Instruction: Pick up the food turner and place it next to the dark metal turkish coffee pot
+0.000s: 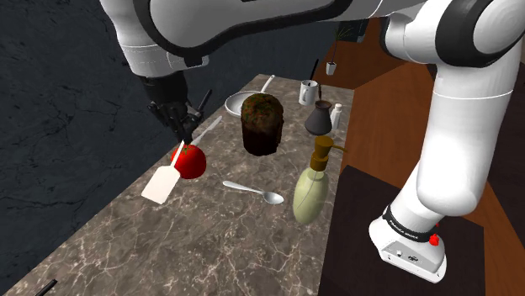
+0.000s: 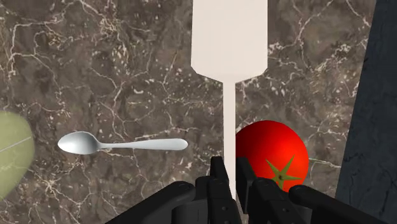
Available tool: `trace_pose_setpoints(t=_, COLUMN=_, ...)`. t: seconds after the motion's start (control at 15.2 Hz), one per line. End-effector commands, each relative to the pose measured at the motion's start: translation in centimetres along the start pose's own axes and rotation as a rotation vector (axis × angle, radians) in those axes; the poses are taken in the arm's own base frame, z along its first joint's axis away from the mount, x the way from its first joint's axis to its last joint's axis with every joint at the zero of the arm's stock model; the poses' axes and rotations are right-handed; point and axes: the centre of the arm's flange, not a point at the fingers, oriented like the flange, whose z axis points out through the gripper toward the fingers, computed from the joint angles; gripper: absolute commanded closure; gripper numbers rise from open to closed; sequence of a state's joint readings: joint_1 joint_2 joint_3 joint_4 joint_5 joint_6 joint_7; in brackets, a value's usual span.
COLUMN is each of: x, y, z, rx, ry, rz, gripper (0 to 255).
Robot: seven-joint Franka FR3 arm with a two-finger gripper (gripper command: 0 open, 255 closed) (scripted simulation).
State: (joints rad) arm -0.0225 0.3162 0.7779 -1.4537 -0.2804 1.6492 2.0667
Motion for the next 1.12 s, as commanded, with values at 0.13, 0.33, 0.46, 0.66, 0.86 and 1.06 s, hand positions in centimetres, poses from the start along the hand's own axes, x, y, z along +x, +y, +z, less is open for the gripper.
trace_pose_setpoints(t=0.13, x=1.1, y=0.7, z=-1.5, rx=0.0, ry=0.0, rz=0.0, gripper=255)
trace_pose_setpoints(t=0.33, x=4.4, y=2.8, z=-1.2, rx=0.0, ry=0.0, rz=0.0, gripper=255)
trace_pose_setpoints(t=0.46, x=6.6, y=4.3, z=-1.1, rx=0.0, ry=0.0, rz=0.0, gripper=255)
trace_pose_setpoints(t=0.66, x=9.9, y=6.4, z=-0.9, rx=0.0, ry=0.0, rz=0.0, gripper=255)
trace_pose_setpoints(t=0.86, x=13.3, y=8.6, z=-0.7, rx=0.0, ry=0.0, rz=0.0, gripper=255)
trace_pose_setpoints(t=1.06, x=16.6, y=10.8, z=-0.5, rx=0.0, ry=0.0, rz=0.0, gripper=255)
